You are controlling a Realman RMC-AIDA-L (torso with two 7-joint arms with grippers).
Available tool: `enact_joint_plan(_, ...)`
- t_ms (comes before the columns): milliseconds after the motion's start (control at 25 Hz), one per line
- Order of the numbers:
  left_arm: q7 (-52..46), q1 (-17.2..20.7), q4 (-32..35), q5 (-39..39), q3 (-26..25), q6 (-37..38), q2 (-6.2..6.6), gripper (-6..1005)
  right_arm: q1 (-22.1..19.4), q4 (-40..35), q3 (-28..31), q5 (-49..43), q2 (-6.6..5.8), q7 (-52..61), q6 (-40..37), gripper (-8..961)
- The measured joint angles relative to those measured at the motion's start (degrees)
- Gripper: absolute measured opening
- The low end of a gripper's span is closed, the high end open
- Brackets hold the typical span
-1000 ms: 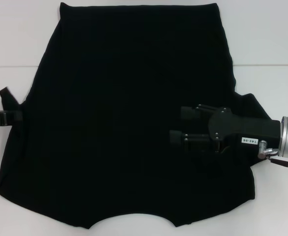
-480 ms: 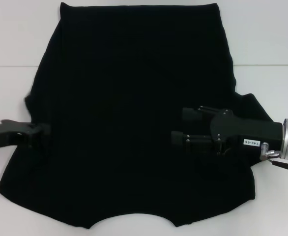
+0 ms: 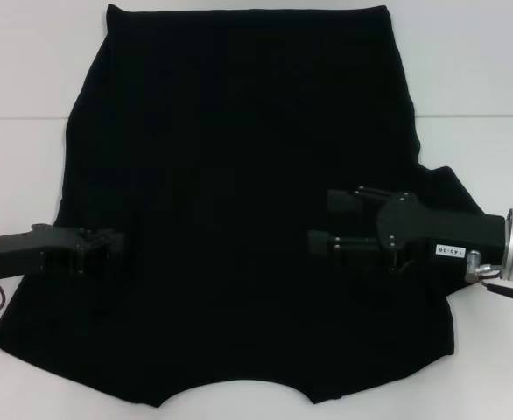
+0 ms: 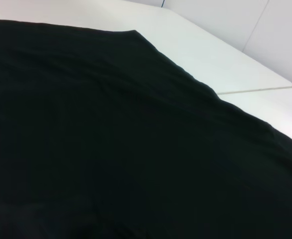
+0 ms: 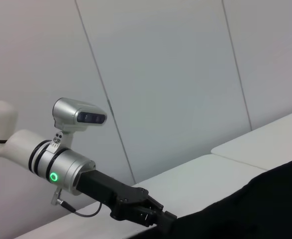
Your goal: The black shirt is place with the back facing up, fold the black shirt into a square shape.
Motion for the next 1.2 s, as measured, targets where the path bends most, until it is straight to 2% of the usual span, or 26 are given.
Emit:
enact_joint_plan(160, -0.6, -0.1, 0.1, 0.0, 0.1, 0.7, -0.06, 149, 0.0, 0.0, 0.9, 0.0, -0.48, 0.3, 0.2, 911)
enact_joint_plan(240, -1.4, -0.2, 1.2, -0.8, 0.5, 8.4, 0.24, 181, 0.0, -0.1, 1.4, 0.0, -0.79, 0.9, 0.3, 911)
enact_joint_plan(400, -0.9, -0.2, 1.1, -4.3, 0.1, 15.1, 0.44, 245, 0.0, -0.5, 1.7, 0.0, -2.46, 5.9, 1.7, 910)
enact_joint_plan(640, 6.6, 0.1, -2.3, -10.7, 0.6, 22.9, 0.15, 457, 0.0, -1.5, 1.4, -1.4, -6.32, 24.4, 7.3, 910)
enact_joint_plan(760, 11.2, -0.1, -4.1, -10.9, 0.7, 23.5, -0.09, 723, -0.5, -2.2, 1.6, -5.1, -8.19, 33.5, 9.7, 909)
enact_joint_plan(840, 14.8, -0.1, -5.4, -11.0, 1.4, 23.6, -0.49, 805, -1.1, -3.2, 1.6, -8.0, -9.06, 38.7, 11.0, 909)
enact_joint_plan(960, 19.6, -0.2, -6.0, -10.9, 4.0, 23.4, -1.55, 929, -2.1, -5.4, 1.7, -13.0, -9.59, 45.5, 12.0, 909)
enact_joint_plan(1080, 23.0, 0.0, -5.9, -10.6, 7.7, 22.7, -2.4, 934, -3.0, -7.5, 2.4, -17.2, -9.89, 50.4, 12.0, 909)
enact_joint_plan(1200, 24.6, 0.0, -5.7, -10.2, 11.4, 21.3, -2.69, 940, -3.2, -8.1, 3.5, -20.8, -10.28, 53.6, 11.8, 908)
